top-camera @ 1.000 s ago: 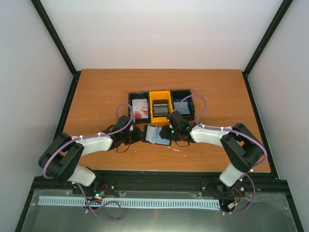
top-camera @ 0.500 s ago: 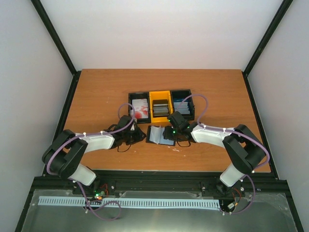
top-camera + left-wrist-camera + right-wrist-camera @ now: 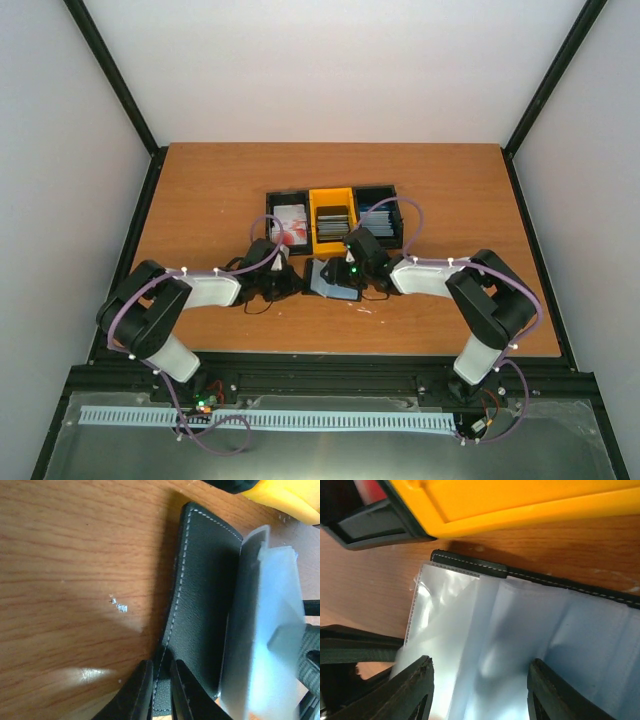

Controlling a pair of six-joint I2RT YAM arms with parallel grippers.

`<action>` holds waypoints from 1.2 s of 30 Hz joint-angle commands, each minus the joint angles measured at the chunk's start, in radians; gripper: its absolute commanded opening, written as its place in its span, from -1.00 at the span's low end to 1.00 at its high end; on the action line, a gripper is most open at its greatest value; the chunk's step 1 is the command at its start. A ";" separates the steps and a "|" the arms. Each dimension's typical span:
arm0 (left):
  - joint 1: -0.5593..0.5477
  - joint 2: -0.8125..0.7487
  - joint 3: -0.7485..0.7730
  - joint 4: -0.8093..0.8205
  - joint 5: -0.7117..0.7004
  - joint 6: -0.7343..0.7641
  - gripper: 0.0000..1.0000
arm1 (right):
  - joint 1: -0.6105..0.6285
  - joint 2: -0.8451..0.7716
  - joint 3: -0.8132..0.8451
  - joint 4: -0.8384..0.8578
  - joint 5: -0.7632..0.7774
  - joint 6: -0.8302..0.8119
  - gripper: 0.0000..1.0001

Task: Put the credit cards into the card holder
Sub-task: Open the card holder at the center of the board.

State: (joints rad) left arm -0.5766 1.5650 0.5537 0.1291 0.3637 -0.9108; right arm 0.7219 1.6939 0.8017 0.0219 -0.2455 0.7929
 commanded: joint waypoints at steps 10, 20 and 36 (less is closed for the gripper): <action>0.003 -0.070 -0.018 -0.045 -0.112 -0.053 -0.78 | 0.004 0.009 -0.037 0.310 -0.234 0.059 0.04; 0.004 -0.218 -0.055 -0.074 -0.212 -0.052 -0.72 | -0.004 -0.073 -0.021 0.171 -0.119 -0.015 0.04; 0.004 -0.132 -0.012 0.032 -0.058 0.003 -0.66 | -0.028 -0.133 -0.044 -0.191 0.108 0.028 0.15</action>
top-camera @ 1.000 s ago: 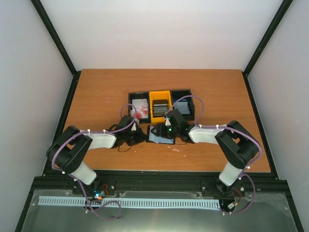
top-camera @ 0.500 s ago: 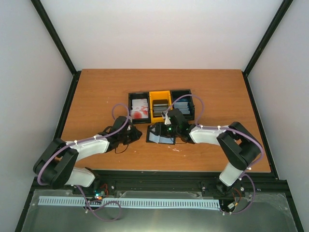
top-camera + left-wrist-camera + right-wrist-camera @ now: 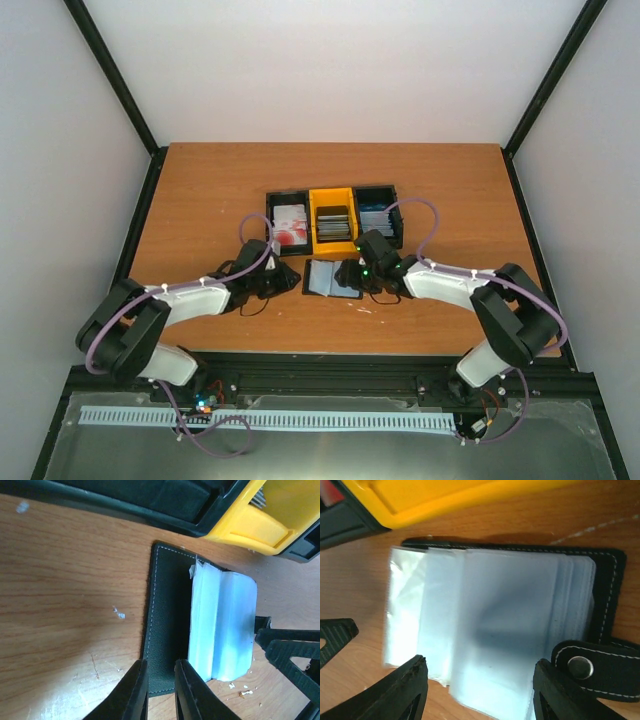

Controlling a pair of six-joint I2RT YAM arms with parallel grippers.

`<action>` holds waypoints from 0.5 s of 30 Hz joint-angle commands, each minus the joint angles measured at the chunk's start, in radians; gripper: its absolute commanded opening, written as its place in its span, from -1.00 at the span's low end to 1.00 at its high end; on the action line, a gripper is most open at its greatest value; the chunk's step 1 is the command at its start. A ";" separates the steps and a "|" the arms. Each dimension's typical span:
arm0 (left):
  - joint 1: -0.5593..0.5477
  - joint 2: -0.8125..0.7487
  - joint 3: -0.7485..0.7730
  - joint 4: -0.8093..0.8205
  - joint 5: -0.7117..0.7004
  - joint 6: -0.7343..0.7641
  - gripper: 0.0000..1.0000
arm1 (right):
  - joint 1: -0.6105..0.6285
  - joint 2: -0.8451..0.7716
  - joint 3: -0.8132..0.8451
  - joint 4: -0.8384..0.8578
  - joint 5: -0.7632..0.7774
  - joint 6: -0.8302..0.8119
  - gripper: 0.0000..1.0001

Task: Put the credit cards into the card holder
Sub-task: Open the card holder at the center of the board.

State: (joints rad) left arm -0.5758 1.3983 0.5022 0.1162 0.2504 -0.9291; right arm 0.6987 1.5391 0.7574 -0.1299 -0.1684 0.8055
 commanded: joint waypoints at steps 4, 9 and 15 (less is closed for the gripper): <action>0.004 0.065 0.045 0.058 0.077 0.018 -0.62 | -0.008 0.051 0.005 -0.046 0.036 0.014 0.16; 0.004 0.089 0.052 0.068 0.092 0.019 -0.62 | -0.011 0.085 0.003 -0.003 0.000 0.008 0.15; 0.004 0.124 0.055 0.065 0.108 0.014 -0.69 | -0.014 0.098 -0.012 0.089 -0.077 0.017 0.12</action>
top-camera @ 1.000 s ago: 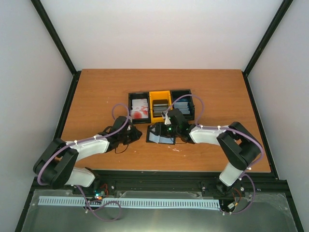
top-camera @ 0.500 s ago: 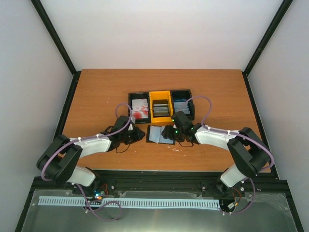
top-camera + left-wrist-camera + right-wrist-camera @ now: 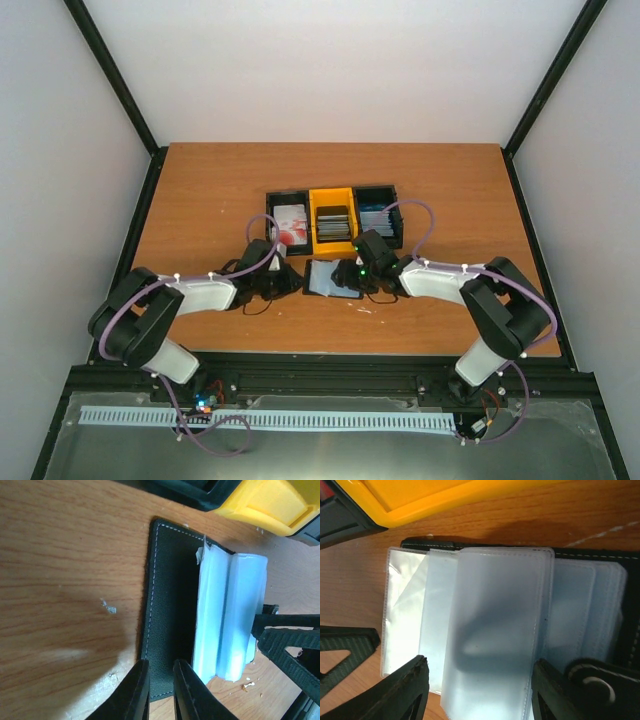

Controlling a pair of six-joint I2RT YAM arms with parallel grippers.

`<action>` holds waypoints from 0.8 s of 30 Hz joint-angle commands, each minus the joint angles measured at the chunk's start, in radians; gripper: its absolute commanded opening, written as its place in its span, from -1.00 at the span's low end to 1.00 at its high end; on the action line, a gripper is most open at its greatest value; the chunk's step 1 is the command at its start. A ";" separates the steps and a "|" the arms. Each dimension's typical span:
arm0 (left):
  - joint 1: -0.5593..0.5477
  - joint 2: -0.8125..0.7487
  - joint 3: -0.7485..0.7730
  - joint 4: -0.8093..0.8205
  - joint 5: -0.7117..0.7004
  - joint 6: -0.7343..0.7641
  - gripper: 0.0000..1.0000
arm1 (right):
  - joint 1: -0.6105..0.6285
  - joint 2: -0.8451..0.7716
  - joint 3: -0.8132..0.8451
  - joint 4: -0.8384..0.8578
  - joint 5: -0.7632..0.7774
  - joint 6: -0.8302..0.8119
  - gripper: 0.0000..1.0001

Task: Put the credit cards into the card holder
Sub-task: Open the card holder at the center of the board.

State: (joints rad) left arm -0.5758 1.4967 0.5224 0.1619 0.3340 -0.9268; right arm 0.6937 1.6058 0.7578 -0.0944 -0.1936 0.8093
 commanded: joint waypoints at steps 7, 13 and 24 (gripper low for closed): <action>0.004 0.031 0.024 0.019 0.013 0.003 -0.72 | -0.011 0.055 -0.014 0.210 -0.164 0.040 0.13; 0.003 -0.002 0.024 -0.022 -0.043 0.003 -0.72 | -0.012 0.059 0.003 0.272 -0.209 0.047 0.15; 0.004 -0.081 -0.001 -0.078 -0.159 -0.030 -0.72 | -0.011 0.129 0.031 0.338 -0.271 0.037 0.24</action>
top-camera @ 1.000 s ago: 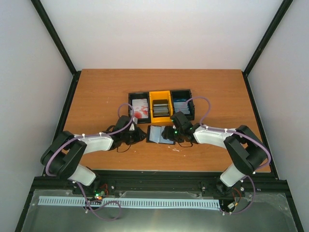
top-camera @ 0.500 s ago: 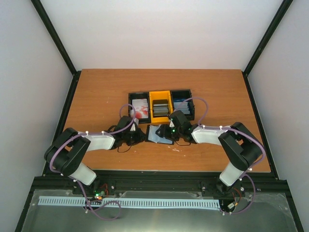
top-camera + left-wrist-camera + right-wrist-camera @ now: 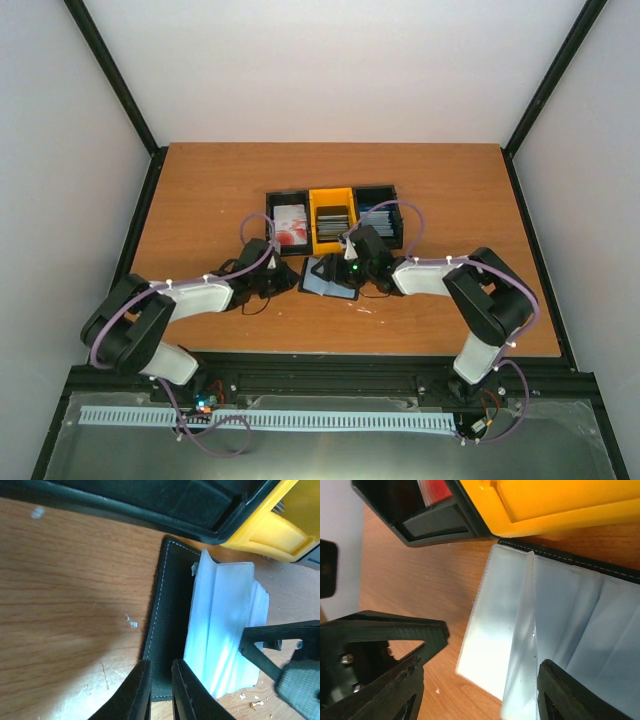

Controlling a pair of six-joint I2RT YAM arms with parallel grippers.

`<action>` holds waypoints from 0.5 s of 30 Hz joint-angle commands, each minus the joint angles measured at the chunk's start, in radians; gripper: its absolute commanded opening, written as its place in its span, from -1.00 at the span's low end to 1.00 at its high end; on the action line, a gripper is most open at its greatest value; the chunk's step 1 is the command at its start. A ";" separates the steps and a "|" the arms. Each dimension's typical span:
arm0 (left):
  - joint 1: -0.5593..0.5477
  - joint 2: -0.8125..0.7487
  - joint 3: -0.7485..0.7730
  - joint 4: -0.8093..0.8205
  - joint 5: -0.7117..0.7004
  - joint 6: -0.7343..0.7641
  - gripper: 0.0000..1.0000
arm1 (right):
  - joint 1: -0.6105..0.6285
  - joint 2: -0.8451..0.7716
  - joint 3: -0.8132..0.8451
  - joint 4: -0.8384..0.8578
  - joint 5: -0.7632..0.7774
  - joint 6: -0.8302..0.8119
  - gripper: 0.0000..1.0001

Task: Put the credit cards into the card holder
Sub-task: Open the card holder at the center of the board.

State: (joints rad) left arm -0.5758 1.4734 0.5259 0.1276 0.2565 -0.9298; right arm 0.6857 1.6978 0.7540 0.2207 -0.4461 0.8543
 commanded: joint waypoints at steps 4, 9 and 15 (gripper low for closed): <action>0.004 -0.128 -0.020 -0.078 -0.151 -0.046 -0.72 | -0.004 0.064 0.050 0.037 -0.034 -0.012 0.24; 0.004 -0.197 -0.039 -0.076 -0.166 -0.035 -0.70 | -0.003 0.039 0.009 0.206 -0.135 0.005 0.24; 0.003 -0.237 -0.048 -0.045 -0.154 -0.010 -0.70 | -0.007 0.020 -0.016 0.264 -0.146 0.021 0.24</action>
State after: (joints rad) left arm -0.5758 1.2633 0.4828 0.0669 0.1120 -0.9585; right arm 0.6857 1.7477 0.7536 0.4335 -0.5850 0.8635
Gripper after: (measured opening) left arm 0.151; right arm 0.618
